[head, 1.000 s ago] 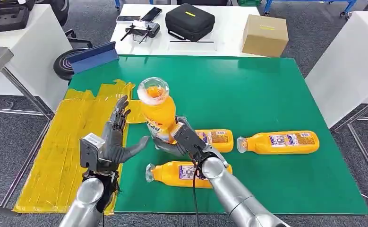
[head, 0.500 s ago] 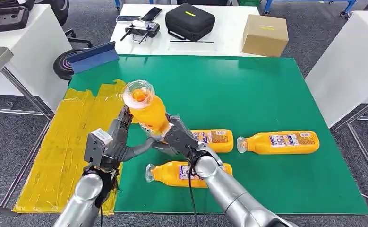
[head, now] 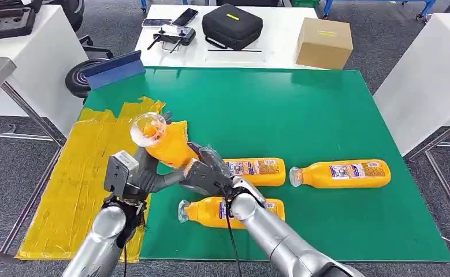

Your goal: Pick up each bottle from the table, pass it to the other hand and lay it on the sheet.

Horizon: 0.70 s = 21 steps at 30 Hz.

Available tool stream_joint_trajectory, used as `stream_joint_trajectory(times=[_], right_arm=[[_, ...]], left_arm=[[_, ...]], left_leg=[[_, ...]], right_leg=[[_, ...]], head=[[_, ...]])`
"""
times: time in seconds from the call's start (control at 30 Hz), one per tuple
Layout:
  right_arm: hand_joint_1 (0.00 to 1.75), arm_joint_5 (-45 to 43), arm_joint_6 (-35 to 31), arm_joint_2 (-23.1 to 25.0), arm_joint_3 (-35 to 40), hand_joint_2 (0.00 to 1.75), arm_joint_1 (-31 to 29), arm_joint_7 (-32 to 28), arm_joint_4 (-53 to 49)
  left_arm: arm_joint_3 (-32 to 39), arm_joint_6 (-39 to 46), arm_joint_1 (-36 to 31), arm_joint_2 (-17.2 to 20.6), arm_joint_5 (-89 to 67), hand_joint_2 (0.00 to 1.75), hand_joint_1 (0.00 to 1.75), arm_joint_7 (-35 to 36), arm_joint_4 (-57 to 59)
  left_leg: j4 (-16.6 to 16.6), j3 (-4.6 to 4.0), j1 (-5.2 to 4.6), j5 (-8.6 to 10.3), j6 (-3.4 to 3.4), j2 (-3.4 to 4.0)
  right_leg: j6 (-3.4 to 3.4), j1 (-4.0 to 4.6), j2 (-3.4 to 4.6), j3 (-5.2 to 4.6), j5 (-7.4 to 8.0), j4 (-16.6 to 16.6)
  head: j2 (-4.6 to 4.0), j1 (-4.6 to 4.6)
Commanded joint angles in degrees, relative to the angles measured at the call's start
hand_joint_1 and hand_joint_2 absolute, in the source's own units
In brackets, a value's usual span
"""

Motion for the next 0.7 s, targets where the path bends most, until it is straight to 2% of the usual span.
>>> stream_joint_trajectory(times=[0.03,0.4,0.7], right_arm=[[1.75,1.4,-0.5,0.8,3.6,1.75,-3.9,0.4,7.7],[1.75,6.9,-5.4,4.6,7.4,1.75,-4.1,0.6,9.6],[1.75,8.1,-7.4,5.3,9.6,1.75,-5.0,1.4,8.4]], left_arm=[[-1.3,-0.1,-3.2,1.2,0.6,1.75,0.0,0.2,4.8],[-1.2,-0.3,-2.9,0.6,2.9,1.75,0.0,0.2,4.8],[-1.3,-0.8,-2.7,0.6,4.2,1.75,0.0,0.5,4.5]], left_leg=[[0.0,0.28,0.14,-0.15,-0.34,0.03],[0.0,0.17,0.1,-0.1,-0.24,0.07],[0.1,0.17,0.12,-0.14,-0.27,0.12]], right_leg=[[-0.23,0.13,0.0,0.32,-0.12,0.0],[-0.17,0.09,0.04,0.16,-0.07,0.0],[-0.18,0.1,0.09,0.17,-0.09,0.0]], head=[[0.0,0.0],[0.0,0.0],[0.0,0.0]])
